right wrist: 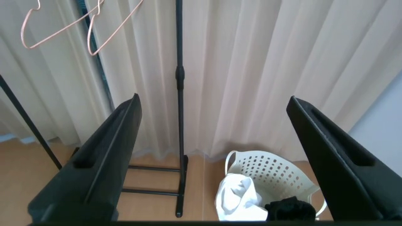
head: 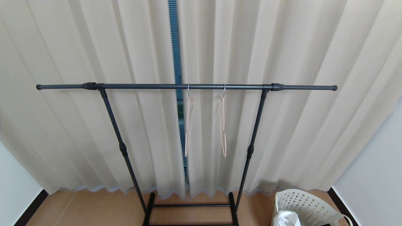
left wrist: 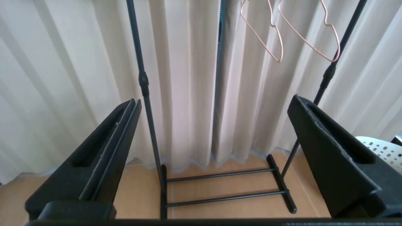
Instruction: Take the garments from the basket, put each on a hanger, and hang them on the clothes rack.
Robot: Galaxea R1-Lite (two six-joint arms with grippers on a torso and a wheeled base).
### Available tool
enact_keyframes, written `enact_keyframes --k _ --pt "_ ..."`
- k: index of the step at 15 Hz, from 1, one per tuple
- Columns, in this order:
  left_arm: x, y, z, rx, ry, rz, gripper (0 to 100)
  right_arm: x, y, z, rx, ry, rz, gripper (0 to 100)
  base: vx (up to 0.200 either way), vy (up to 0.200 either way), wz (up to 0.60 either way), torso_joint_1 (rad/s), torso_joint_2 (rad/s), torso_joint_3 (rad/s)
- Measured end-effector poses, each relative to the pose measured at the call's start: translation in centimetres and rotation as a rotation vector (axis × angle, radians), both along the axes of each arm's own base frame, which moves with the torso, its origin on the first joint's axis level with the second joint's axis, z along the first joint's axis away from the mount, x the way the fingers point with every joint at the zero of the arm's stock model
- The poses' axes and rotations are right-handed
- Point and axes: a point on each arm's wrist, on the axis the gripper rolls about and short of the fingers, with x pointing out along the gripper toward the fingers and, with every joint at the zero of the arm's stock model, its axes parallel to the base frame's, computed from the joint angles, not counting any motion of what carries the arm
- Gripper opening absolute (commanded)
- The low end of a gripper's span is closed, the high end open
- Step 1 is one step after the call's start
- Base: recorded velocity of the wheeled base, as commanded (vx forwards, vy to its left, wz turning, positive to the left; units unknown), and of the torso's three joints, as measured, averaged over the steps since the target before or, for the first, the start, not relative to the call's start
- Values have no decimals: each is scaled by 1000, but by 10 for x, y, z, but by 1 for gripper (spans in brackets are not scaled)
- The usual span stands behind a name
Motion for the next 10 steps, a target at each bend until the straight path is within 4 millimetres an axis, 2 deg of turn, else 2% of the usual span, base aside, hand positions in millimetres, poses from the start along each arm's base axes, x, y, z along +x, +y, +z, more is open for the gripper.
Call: enact_keyframes --k 10 --pt "0 0 0 1 0 -1 100 0 0 0 2 -1 -2 100 0 0 0 0 0 0"
